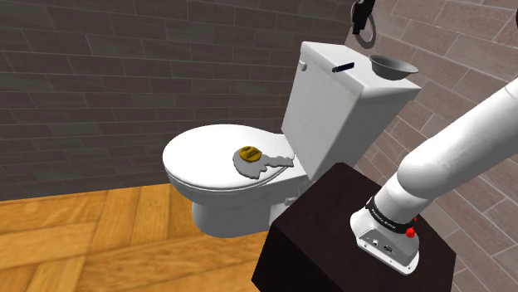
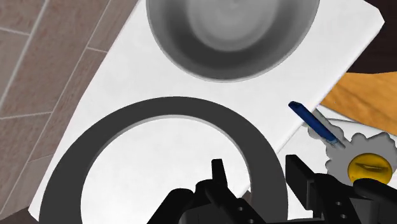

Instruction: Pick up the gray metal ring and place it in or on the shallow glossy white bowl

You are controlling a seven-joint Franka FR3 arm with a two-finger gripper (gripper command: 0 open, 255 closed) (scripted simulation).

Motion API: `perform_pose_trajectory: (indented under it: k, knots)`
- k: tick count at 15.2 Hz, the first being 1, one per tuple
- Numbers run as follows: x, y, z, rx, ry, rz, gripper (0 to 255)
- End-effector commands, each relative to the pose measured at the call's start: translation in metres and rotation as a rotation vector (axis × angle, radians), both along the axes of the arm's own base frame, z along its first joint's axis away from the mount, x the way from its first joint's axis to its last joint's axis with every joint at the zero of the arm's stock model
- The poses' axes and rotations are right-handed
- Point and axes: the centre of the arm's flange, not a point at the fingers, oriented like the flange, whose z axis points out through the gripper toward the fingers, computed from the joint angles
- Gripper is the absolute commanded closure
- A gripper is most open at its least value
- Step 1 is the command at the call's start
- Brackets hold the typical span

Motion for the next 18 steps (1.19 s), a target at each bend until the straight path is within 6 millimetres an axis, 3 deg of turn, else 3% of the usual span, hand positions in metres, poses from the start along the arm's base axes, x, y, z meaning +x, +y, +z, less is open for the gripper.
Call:
perform_pose_trajectory:
  k: [1,11,18]
  knots:
    - [-0.026,0.005,0.000,0.000,0.000,0.001,255]
    - [-0.156,0.015,-0.007,0.000,0.000,0.001,255]
    - [-0.156,0.015,-0.044,0.000,0.000,0.001,255]
